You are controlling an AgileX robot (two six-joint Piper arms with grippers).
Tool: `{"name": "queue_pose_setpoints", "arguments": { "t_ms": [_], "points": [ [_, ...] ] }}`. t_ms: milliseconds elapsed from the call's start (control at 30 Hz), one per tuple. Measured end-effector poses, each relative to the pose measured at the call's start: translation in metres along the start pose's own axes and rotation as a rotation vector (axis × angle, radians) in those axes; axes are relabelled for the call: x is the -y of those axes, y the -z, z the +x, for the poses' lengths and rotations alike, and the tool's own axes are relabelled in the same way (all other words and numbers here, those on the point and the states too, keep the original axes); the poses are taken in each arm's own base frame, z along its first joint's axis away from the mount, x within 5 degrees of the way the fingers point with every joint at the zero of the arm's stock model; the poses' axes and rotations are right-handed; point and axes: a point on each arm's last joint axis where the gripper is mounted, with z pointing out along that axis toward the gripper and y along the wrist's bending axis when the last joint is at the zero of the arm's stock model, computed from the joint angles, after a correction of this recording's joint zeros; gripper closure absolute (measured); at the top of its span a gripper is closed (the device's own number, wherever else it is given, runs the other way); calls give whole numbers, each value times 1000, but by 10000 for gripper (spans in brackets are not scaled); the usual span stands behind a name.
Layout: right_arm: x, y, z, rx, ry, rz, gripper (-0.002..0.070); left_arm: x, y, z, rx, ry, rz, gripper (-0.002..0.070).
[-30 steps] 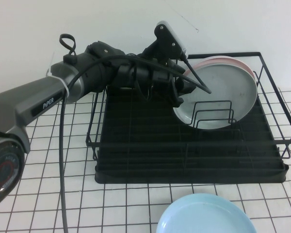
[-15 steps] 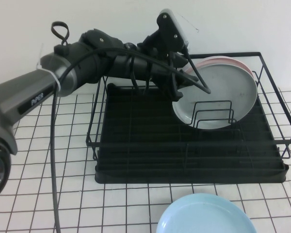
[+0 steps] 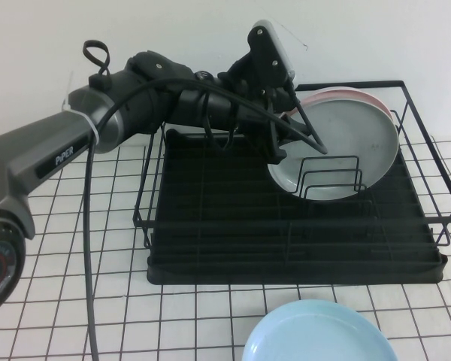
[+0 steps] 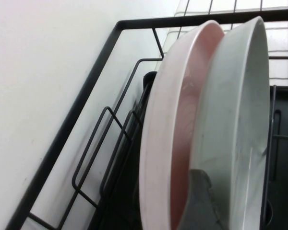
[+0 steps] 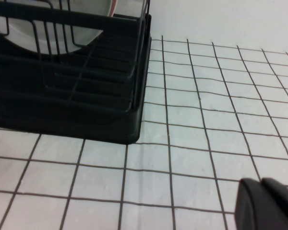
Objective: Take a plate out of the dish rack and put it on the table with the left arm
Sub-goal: Grasp the plate from the shelf
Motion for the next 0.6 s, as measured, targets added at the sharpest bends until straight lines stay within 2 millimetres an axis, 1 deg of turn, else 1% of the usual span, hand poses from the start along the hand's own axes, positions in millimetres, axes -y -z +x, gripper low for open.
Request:
{"name": "queue_pose_setpoints", "arguments": {
  "t_ms": [333, 600],
  "points": [
    [0, 0, 0, 0, 0, 0, 678, 1, -3, 1, 19, 6, 9, 286],
    [0, 0, 0, 0, 0, 0, 678, 1, -14, 15, 0, 3, 22, 362]
  ]
}}
